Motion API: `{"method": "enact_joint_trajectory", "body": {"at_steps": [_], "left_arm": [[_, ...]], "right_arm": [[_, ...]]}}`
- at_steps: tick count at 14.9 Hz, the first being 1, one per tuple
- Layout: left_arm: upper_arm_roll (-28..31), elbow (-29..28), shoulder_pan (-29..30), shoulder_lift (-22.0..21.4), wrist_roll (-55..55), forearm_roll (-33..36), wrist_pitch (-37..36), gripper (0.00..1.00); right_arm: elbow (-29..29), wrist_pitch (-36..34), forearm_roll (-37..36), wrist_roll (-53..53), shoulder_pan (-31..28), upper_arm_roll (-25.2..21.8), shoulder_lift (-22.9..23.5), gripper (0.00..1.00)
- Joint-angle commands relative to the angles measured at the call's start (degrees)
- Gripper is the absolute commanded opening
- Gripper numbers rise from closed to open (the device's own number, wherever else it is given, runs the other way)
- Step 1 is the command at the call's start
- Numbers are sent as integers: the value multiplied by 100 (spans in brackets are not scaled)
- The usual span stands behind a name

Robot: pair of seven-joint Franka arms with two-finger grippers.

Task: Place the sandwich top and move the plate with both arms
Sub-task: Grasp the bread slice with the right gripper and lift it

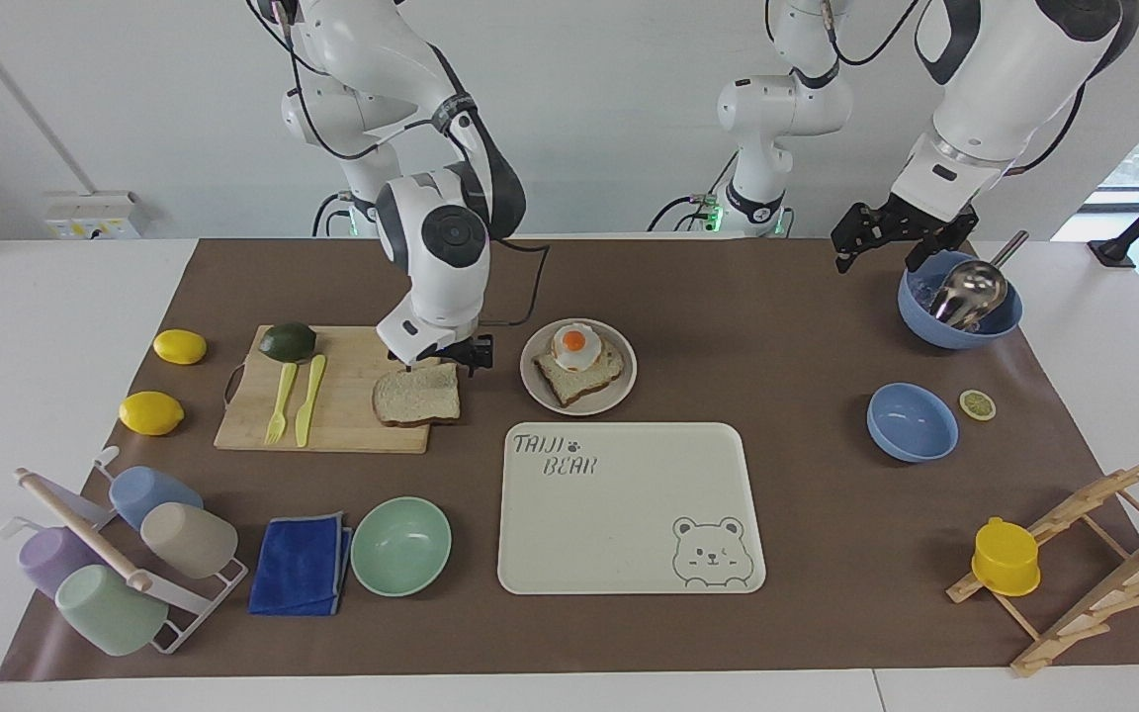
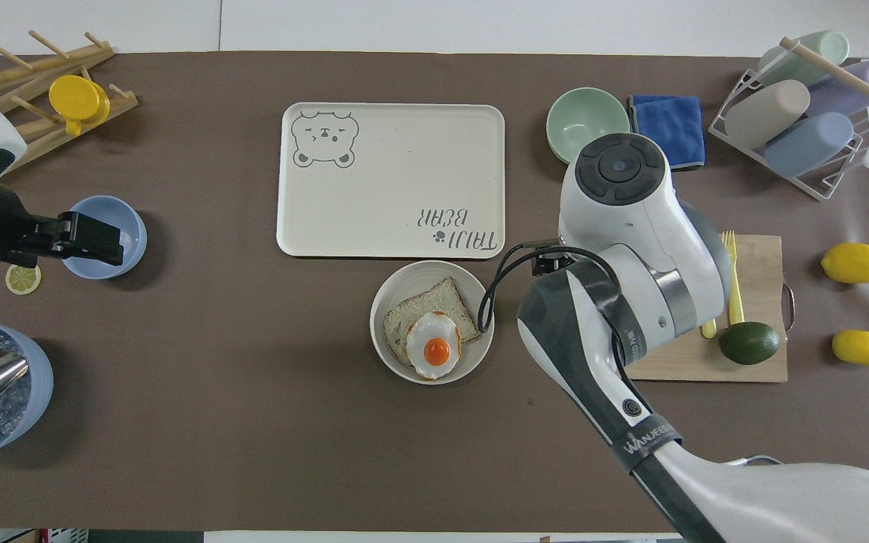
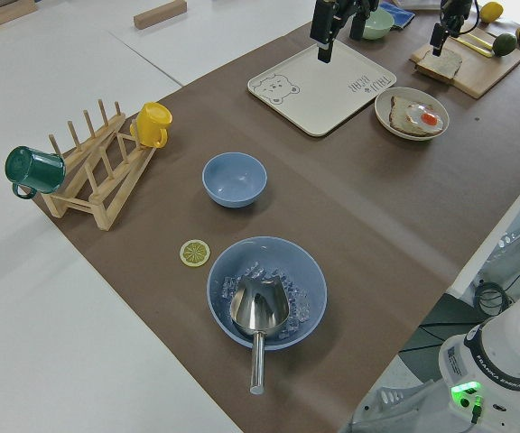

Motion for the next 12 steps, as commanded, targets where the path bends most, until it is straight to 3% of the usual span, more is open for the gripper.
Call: {"method": "enact_joint_trajectory", "body": {"at_steps": [1, 12], "left_arm": [[-54, -69, 70, -107, 25, 79, -44, 100], [-45, -69, 70, -107, 25, 79, -44, 100]], "right_arm": [[-280, 94, -228, 310, 87, 1, 1, 100], [-386, 376, -782, 311, 219, 1, 309, 100]]}}
